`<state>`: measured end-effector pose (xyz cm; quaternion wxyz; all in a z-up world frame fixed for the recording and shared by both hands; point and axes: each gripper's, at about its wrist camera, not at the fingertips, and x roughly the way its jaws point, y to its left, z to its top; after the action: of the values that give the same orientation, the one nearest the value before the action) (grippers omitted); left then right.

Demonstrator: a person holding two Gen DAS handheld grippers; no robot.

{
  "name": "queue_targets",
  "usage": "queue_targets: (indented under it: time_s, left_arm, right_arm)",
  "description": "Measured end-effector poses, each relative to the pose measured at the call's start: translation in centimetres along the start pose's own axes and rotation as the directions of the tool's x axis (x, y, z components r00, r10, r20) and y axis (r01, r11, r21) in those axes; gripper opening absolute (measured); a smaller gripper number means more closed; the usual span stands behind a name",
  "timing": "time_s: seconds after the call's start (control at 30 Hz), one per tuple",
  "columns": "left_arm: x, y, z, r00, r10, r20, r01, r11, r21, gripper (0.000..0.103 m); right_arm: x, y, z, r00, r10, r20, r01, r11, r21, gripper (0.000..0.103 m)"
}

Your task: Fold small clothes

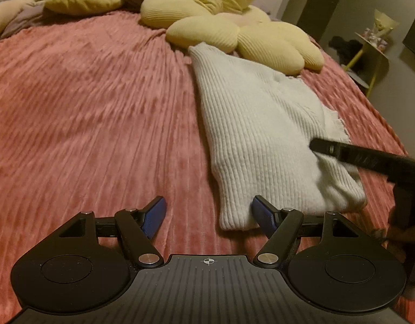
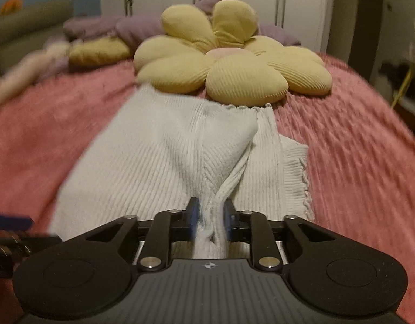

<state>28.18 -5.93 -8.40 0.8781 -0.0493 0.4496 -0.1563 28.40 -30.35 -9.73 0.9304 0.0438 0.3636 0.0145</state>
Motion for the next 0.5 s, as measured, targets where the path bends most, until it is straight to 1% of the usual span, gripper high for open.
queue_targets:
  time_s: [0.03,0.07,0.1,0.13,0.17,0.2,0.23,0.27,0.33,0.37,0.4,0.43,0.47,0.5]
  left_arm:
    - [0.1,0.0,0.1,1.0,-0.002,-0.003,0.002,1.0,-0.006,0.077]
    - [0.1,-0.1,0.2,1.0,0.0,-0.006,0.0,1.0,-0.012,0.077]
    - [0.2,-0.2,0.2,1.0,0.002,-0.007,-0.002,1.0,-0.013,0.077]
    - [0.2,-0.5,0.3,1.0,0.004,-0.006,-0.004,1.0,-0.007,0.077]
    - [0.2,-0.7,0.4,1.0,0.006,-0.006,-0.006,1.0,0.002,0.077]
    - [0.2,-0.9,0.4,1.0,0.014,-0.005,-0.014,1.0,0.013,0.077]
    - [0.2,-1.2,0.5,1.0,0.024,-0.001,-0.024,1.0,0.021,0.077]
    - [0.1,-1.3,0.6,0.999,0.036,0.009,-0.036,0.999,0.028,0.077]
    - [0.0,-1.5,0.9,0.998,0.051,0.027,-0.052,0.998,0.031,0.078]
    - [0.0,-1.6,1.1,0.998,0.049,0.03,-0.049,0.998,0.028,0.079]
    - [0.1,-1.7,1.2,0.999,0.041,0.03,-0.041,0.999,0.024,0.08]
    - [0.3,-1.9,1.4,0.999,0.034,0.027,-0.034,0.999,0.019,0.081]
    - [0.5,-2.1,1.5,0.999,0.03,0.02,-0.031,0.999,0.017,0.081]
    - [0.7,-2.4,1.5,0.999,0.028,0.015,-0.029,0.999,0.02,0.081]
  right_arm:
    - [-0.2,-1.0,0.3,0.999,0.051,0.003,-0.051,0.996,0.067,0.049]
    - [-0.1,-1.6,0.6,0.997,0.082,0.011,-0.083,0.989,0.124,0.053]
    - [0.0,-2.3,1.0,0.995,0.101,0.016,-0.102,0.978,0.179,0.053]
    - [0.5,-2.7,1.2,0.993,0.121,0.007,-0.12,0.97,0.21,0.053]
    - [1.2,-2.6,1.4,0.99,0.142,-0.007,-0.137,0.963,0.23,0.051]
    - [2.0,-2.7,1.6,0.988,0.152,-0.026,-0.141,0.96,0.242,0.047]
    - [2.7,-2.5,1.7,0.989,0.142,-0.049,-0.127,0.963,0.236,0.03]
    - [3.0,-2.1,1.8,0.99,0.128,-0.056,-0.113,0.97,0.216,0.022]
    - [2.0,-1.0,2.1,0.997,0.074,-0.009,-0.072,0.991,0.117,0.019]
    - [1.1,-0.2,2.2,0.999,0.027,0.042,-0.029,0.999,0.046,0.018]
    - [-0.1,0.8,2.2,0.993,-0.034,0.117,0.039,0.998,-0.039,0.018]
    - [-0.9,1.5,2.0,0.982,-0.075,0.173,0.093,0.991,-0.099,0.018]
    - [-1.4,1.9,1.9,0.971,-0.106,0.212,0.137,0.982,-0.132,0.018]
    - [-1.6,2.1,1.7,0.964,-0.132,0.229,0.169,0.974,-0.15,0.018]
